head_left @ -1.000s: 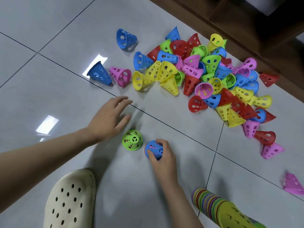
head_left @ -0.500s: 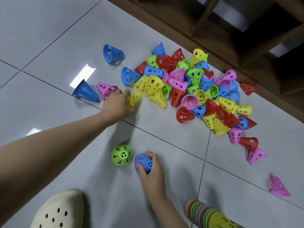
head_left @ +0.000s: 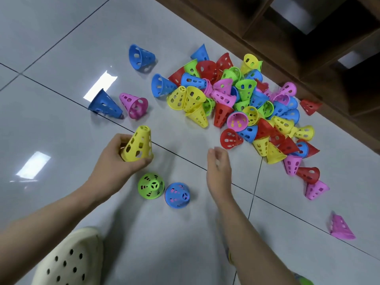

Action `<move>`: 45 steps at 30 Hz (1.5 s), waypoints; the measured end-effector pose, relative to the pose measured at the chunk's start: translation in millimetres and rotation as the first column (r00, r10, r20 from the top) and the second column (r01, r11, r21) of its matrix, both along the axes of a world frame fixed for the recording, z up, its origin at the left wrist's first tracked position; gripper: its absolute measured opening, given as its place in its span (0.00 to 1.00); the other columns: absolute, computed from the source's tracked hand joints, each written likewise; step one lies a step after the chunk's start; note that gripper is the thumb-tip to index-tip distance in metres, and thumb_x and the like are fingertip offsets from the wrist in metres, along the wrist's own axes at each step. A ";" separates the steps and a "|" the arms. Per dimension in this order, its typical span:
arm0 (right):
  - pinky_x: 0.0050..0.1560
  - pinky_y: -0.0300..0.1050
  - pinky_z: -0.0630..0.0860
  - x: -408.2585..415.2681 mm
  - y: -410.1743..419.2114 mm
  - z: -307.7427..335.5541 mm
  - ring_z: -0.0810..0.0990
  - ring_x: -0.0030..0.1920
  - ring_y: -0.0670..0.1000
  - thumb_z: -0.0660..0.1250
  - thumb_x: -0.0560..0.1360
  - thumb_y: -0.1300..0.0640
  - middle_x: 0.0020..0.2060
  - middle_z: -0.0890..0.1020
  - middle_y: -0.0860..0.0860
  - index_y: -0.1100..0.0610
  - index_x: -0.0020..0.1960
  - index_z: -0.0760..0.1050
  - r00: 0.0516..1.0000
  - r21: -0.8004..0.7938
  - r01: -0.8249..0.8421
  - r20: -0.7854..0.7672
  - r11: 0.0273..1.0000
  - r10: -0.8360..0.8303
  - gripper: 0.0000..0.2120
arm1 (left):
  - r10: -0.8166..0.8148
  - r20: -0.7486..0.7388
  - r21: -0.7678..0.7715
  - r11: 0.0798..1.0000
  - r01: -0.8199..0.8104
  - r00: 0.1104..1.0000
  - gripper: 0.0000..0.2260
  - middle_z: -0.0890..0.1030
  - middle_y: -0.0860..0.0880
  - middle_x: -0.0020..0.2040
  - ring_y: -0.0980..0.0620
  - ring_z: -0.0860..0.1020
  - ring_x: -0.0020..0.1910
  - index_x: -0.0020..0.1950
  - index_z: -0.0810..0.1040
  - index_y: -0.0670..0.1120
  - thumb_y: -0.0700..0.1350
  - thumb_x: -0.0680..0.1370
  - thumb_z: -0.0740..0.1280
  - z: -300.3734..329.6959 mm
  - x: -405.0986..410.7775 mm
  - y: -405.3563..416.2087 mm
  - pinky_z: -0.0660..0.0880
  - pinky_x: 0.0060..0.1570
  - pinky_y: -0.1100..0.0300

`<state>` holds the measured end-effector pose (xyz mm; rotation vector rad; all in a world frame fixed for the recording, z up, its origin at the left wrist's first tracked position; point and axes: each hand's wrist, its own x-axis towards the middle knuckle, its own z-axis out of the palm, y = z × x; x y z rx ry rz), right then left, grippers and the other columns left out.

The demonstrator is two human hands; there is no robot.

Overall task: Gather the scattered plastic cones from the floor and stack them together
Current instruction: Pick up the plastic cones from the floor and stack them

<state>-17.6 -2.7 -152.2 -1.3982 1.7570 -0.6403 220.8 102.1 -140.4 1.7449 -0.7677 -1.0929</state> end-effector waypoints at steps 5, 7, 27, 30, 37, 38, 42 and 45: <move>0.63 0.55 0.72 -29.6 -71.1 -17.2 0.71 0.65 0.61 0.67 0.76 0.45 0.65 0.69 0.59 0.54 0.75 0.64 0.885 -0.124 0.055 -0.453 0.991 -0.106 0.31 | -0.258 -0.039 -0.046 0.966 0.256 0.965 0.26 0.82 0.55 0.52 0.59 0.79 0.52 0.59 0.76 0.53 0.50 0.65 0.83 -2.4 -7.1 25.4 0.75 0.52 0.66; 0.63 0.56 0.74 -39.1 -86.2 -20.1 0.70 0.66 0.62 0.67 0.76 0.44 0.68 0.66 0.60 0.51 0.77 0.62 0.828 -0.060 -0.015 -0.561 0.998 -0.021 0.32 | -0.369 0.061 -0.001 0.929 0.370 0.927 0.27 0.81 0.57 0.54 0.57 0.79 0.54 0.60 0.76 0.55 0.50 0.65 0.83 -8.9 -10.7 29.7 0.73 0.55 0.65; 0.59 0.51 0.76 -24.6 -39.6 -25.3 0.77 0.58 0.54 0.72 0.72 0.49 0.59 0.75 0.53 0.55 0.68 0.69 0.928 0.251 0.019 -0.364 0.968 0.076 0.28 | -0.549 0.657 0.087 0.735 0.672 0.516 0.22 0.77 0.62 0.56 0.54 0.75 0.55 0.60 0.74 0.60 0.72 0.73 0.62 -65.1 -29.0 31.5 0.70 0.53 0.60; 0.46 0.45 0.79 -26.5 -27.4 -15.2 0.82 0.48 0.52 0.69 0.70 0.53 0.45 0.83 0.50 0.57 0.51 0.79 0.961 0.345 0.042 -0.271 0.938 0.057 0.12 | -0.543 0.654 0.102 0.753 0.650 0.526 0.24 0.77 0.61 0.56 0.53 0.75 0.53 0.61 0.74 0.60 0.73 0.73 0.61 -68.0 -31.5 22.3 0.70 0.52 0.59; 0.44 0.34 0.77 -31.6 36.9 29.6 0.83 0.46 0.46 0.73 0.74 0.61 0.45 0.85 0.49 0.54 0.51 0.81 0.959 0.093 0.140 0.234 0.986 -0.158 0.07 | -0.566 0.627 0.122 0.751 0.649 0.536 0.23 0.77 0.58 0.56 0.51 0.75 0.47 0.63 0.74 0.58 0.67 0.72 0.70 -71.9 -35.3 8.6 0.73 0.47 0.55; 0.45 0.35 0.77 -30.3 51.4 29.8 0.84 0.48 0.46 0.74 0.73 0.62 0.48 0.85 0.49 0.52 0.53 0.79 0.948 0.054 0.156 0.274 0.986 -0.165 0.11 | -0.565 0.626 0.121 0.751 0.649 0.537 0.24 0.77 0.57 0.56 0.50 0.76 0.47 0.63 0.74 0.57 0.65 0.71 0.71 -71.8 -35.5 7.7 0.74 0.47 0.54; 0.53 0.42 0.79 -24.7 104.2 18.1 0.82 0.54 0.48 0.75 0.68 0.55 0.52 0.80 0.44 0.45 0.56 0.73 0.989 -0.128 -0.008 0.147 0.992 0.027 0.20 | -0.548 0.632 0.104 0.761 0.640 0.548 0.24 0.78 0.55 0.56 0.49 0.74 0.48 0.64 0.75 0.56 0.60 0.71 0.74 -71.1 -37.2 5.4 0.75 0.50 0.55; 0.56 0.40 0.76 -22.4 117.9 -5.2 0.79 0.55 0.45 0.74 0.70 0.57 0.53 0.77 0.40 0.46 0.58 0.71 0.972 -0.164 -0.237 -0.034 0.958 0.235 0.20 | -0.557 0.594 0.110 0.771 0.627 0.581 0.25 0.78 0.53 0.57 0.49 0.73 0.51 0.65 0.75 0.55 0.57 0.70 0.76 -69.9 -37.4 5.4 0.72 0.54 0.57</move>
